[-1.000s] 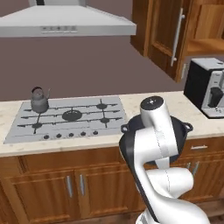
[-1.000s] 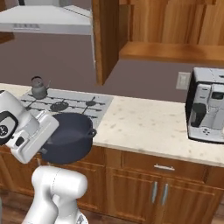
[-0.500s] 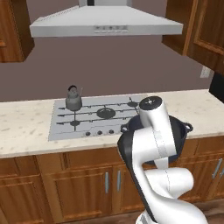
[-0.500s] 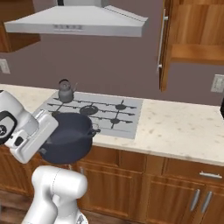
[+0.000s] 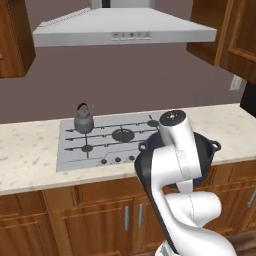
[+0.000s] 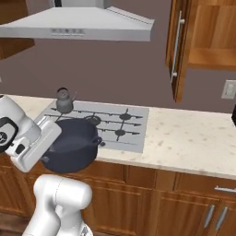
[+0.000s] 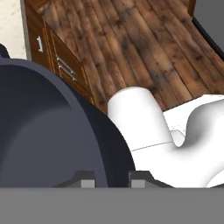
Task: Pick the kettle from the cabinet and place it on a stove burner. Then pick the pot from the counter and place it on another stove burner. Finally, turn both burners on.
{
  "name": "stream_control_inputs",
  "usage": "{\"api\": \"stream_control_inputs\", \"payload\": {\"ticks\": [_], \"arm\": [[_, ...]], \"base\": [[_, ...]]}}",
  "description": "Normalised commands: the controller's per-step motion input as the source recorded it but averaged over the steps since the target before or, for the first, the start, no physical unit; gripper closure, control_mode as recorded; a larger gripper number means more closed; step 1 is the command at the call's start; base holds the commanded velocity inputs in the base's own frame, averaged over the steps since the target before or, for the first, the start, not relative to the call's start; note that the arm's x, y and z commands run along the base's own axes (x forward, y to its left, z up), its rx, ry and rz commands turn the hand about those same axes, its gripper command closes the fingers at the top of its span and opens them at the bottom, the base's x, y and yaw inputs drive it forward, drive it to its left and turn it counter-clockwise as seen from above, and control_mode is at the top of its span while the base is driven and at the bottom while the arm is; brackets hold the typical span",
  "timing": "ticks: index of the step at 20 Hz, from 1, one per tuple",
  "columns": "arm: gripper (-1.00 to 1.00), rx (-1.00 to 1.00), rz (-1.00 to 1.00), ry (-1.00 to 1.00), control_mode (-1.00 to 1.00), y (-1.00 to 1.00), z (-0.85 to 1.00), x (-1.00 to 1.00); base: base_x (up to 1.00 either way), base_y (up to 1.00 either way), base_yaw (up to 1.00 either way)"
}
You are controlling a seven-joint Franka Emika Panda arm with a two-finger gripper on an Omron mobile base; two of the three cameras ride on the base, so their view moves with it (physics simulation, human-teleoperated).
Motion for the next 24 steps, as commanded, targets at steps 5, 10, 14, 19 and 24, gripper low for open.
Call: {"api": "stream_control_inputs", "payload": {"ticks": [5, 10, 14, 19, 24], "arm": [[1.00, 0.00, 0.00, 0.00, 1.00, 0.00, 0.00, 0.00], [1.00, 0.00, 0.00, 0.00, 1.00, 0.00, 0.00, 0.00], [1.00, 0.00, 0.00, 0.00, 1.00, 0.00, 0.00, 0.00], [1.00, 0.00, 0.00, 0.00, 1.00, 0.00, 0.00, 0.00], [1.00, 0.00, 0.00, 0.00, 1.00, 0.00, 0.00, 0.00]], "base": [[0.38, 0.30, -0.02], [0.47, 0.25, 0.00], [0.53, 0.16, -0.01], [0.46, 0.17, 0.00], [0.27, 0.06, -0.01]]}}
